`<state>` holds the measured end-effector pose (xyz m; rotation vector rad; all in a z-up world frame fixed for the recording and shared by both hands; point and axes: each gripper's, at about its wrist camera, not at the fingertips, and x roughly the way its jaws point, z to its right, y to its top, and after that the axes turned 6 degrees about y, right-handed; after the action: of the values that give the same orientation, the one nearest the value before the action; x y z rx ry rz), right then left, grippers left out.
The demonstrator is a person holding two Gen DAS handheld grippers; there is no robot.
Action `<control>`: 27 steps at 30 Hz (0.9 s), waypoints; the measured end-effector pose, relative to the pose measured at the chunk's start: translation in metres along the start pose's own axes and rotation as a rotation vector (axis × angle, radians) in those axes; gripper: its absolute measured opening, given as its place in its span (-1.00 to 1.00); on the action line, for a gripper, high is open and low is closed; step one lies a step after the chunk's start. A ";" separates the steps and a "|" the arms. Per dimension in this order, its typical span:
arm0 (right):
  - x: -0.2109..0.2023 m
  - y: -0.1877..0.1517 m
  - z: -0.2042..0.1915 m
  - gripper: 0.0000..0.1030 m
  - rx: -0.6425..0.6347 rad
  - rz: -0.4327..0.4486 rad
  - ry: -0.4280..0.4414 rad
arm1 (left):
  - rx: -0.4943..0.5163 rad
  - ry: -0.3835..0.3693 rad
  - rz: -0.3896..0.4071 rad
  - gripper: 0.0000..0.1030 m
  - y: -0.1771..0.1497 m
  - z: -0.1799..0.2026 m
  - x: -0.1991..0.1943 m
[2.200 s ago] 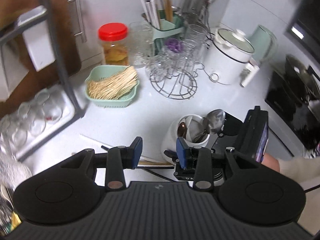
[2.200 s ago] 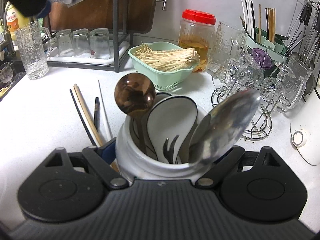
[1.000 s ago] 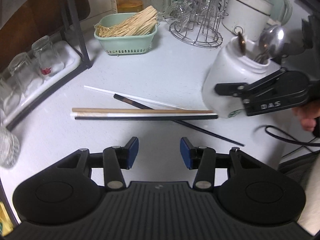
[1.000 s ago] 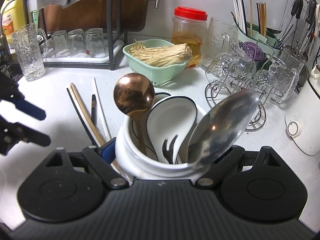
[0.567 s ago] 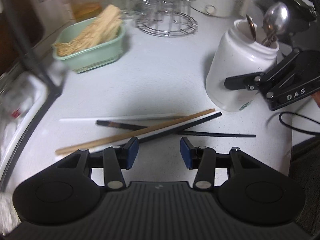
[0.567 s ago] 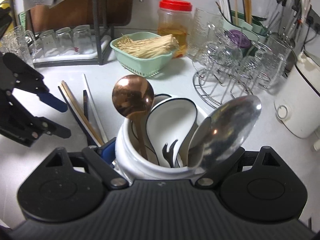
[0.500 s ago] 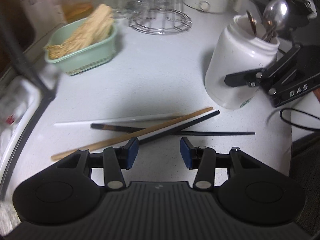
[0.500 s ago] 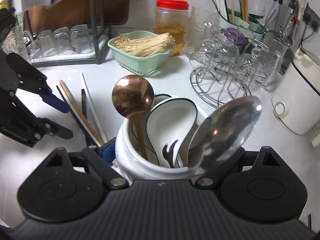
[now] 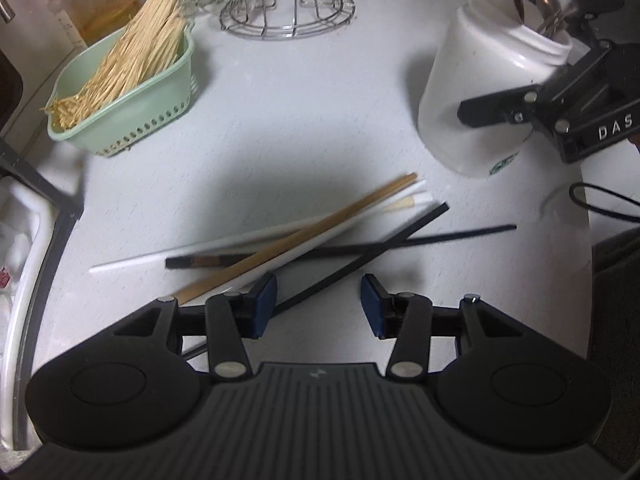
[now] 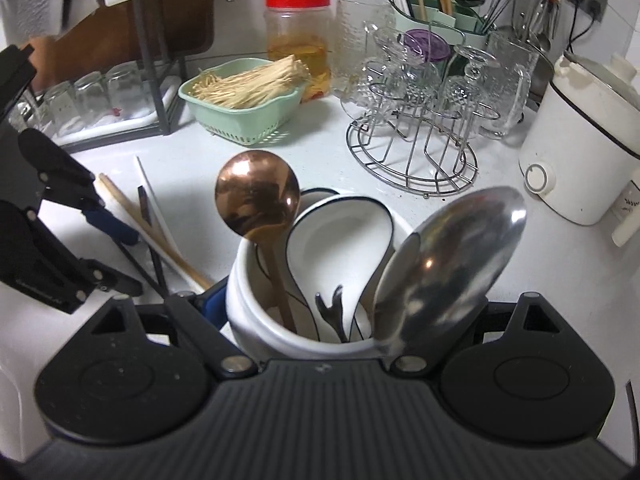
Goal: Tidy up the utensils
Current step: 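Grasp one black chopstick with the left tool and lift it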
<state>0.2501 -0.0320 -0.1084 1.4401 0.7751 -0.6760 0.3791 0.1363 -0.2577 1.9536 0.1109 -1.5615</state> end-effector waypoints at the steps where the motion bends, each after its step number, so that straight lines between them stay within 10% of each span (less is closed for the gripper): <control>1: 0.000 0.000 0.000 0.78 0.001 0.001 0.000 | 0.001 -0.001 -0.008 -0.04 -0.001 -0.002 -0.001; 8: 0.001 0.000 -0.001 0.78 -0.001 0.003 -0.001 | 0.039 -0.019 -0.041 -0.87 -0.011 0.005 -0.012; 27: -0.001 -0.003 0.000 0.79 -0.040 -0.002 0.035 | -0.463 -0.047 0.008 -0.91 -0.044 0.045 -0.047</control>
<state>0.2468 -0.0324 -0.1091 1.4182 0.8133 -0.6342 0.3085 0.1628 -0.2380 1.5509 0.4068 -1.4221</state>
